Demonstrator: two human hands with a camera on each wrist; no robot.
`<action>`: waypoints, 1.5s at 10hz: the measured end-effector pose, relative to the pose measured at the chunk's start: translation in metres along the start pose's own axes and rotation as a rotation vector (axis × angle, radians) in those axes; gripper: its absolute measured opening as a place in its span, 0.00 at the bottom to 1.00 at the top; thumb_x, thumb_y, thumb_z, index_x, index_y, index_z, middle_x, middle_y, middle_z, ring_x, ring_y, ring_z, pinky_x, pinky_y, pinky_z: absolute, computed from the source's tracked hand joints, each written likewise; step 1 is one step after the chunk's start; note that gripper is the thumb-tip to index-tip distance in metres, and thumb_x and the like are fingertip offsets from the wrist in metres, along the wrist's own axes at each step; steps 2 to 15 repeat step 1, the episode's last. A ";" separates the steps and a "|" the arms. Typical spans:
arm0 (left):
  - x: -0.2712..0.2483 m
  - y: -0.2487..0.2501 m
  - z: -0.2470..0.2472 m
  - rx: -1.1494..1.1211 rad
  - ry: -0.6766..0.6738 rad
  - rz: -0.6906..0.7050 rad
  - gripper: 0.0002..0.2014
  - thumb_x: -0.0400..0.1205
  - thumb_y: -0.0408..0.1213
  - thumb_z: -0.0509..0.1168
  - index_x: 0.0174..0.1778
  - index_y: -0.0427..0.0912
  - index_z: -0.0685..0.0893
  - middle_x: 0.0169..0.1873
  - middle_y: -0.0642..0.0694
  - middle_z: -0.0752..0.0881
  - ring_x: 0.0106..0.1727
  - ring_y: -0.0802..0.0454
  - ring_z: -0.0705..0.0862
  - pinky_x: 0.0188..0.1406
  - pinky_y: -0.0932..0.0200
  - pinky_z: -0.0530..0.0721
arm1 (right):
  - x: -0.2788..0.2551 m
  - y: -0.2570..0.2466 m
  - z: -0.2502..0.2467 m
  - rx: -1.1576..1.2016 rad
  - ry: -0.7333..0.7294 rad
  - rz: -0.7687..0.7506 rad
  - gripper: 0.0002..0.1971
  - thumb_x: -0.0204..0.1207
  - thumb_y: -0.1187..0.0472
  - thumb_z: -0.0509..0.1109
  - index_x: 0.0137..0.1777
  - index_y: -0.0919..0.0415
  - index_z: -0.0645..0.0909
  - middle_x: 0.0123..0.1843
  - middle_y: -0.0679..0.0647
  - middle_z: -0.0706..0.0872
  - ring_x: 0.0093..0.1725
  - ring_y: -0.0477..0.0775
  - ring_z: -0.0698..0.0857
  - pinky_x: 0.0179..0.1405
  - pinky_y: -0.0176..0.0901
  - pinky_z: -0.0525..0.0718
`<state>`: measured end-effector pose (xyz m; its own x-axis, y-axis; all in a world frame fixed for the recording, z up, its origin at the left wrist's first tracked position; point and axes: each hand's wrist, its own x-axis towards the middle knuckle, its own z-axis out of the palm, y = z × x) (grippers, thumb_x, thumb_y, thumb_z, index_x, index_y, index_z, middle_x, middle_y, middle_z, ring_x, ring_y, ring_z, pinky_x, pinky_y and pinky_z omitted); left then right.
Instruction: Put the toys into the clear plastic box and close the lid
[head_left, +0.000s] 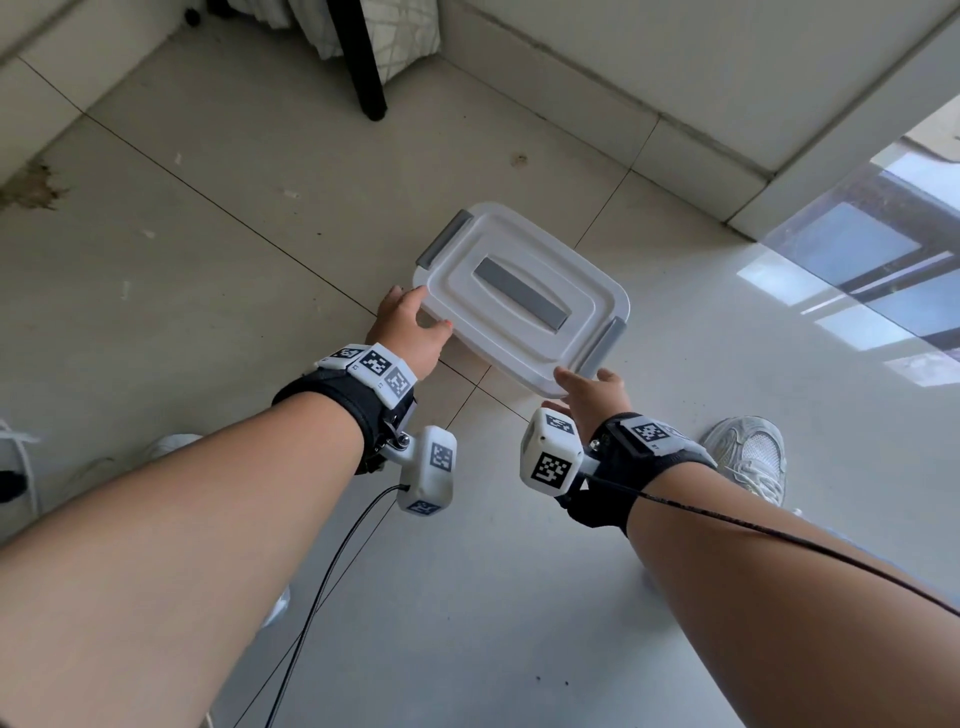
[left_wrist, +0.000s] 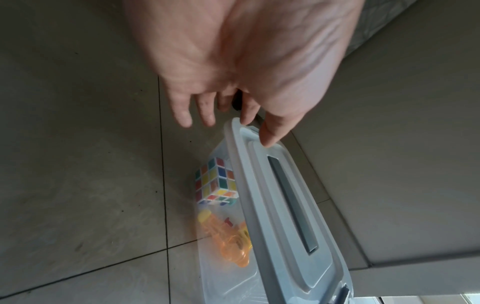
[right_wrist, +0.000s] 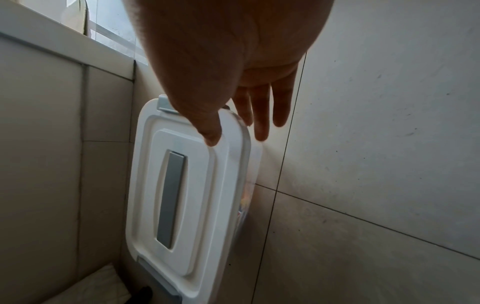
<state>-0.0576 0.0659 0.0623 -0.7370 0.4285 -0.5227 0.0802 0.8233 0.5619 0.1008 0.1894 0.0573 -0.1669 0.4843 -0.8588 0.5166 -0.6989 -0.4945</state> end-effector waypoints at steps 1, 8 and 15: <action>-0.016 0.006 -0.009 -0.016 0.046 -0.026 0.27 0.82 0.44 0.60 0.79 0.48 0.66 0.85 0.45 0.52 0.82 0.46 0.62 0.77 0.54 0.66 | -0.020 -0.006 -0.008 -0.051 0.084 -0.007 0.39 0.80 0.58 0.69 0.85 0.59 0.52 0.65 0.64 0.81 0.62 0.60 0.85 0.51 0.48 0.84; -0.016 0.006 -0.009 -0.016 0.046 -0.026 0.27 0.82 0.44 0.60 0.79 0.48 0.66 0.85 0.45 0.52 0.82 0.46 0.62 0.77 0.54 0.66 | -0.020 -0.006 -0.008 -0.051 0.084 -0.007 0.39 0.80 0.58 0.69 0.85 0.59 0.52 0.65 0.64 0.81 0.62 0.60 0.85 0.51 0.48 0.84; -0.016 0.006 -0.009 -0.016 0.046 -0.026 0.27 0.82 0.44 0.60 0.79 0.48 0.66 0.85 0.45 0.52 0.82 0.46 0.62 0.77 0.54 0.66 | -0.020 -0.006 -0.008 -0.051 0.084 -0.007 0.39 0.80 0.58 0.69 0.85 0.59 0.52 0.65 0.64 0.81 0.62 0.60 0.85 0.51 0.48 0.84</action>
